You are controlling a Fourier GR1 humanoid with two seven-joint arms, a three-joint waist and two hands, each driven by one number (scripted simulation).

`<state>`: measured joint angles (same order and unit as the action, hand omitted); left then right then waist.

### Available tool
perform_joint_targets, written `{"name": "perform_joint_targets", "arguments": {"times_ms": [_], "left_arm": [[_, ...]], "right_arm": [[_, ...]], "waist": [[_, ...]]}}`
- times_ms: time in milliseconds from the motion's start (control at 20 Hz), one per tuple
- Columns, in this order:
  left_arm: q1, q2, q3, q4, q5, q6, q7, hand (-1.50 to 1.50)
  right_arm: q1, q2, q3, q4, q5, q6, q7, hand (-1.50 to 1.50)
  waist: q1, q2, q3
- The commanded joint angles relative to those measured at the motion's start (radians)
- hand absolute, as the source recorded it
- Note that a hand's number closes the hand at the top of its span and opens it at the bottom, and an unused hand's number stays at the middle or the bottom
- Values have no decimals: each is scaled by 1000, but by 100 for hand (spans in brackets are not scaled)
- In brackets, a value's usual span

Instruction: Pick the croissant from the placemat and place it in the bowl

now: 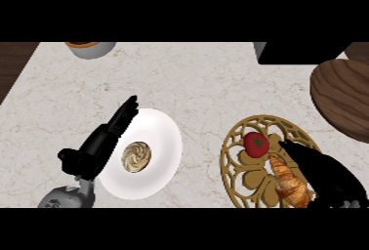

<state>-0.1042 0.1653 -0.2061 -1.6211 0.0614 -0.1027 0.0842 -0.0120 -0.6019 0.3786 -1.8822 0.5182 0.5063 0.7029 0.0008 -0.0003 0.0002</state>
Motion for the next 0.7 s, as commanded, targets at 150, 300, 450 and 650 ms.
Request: {"name": "perform_joint_targets", "arguments": {"times_ms": [150, 300, 450, 650], "left_arm": [[-48, -35, 31, 43, -38, -13, -14, 0], [4, -67, 2, -22, -63, 7, 32, 0], [21, 2, 81, -16, 5, -89, -16, 0], [-54, -44, 69, 59, -35, -49, 3, 0]], "right_arm": [[-7, 68, -45, 151, 104, -16, -142, -150], [16, 95, -61, 109, 126, 18, -140, -150], [65, 113, -45, 141, 170, -39, -216, -150], [42, 116, -43, 118, 211, -91, -302, 150]], "waist": [[-1, 1, 0], [-1, 0, 0], [0, 0, 0], [-5, 0, 0]]}}
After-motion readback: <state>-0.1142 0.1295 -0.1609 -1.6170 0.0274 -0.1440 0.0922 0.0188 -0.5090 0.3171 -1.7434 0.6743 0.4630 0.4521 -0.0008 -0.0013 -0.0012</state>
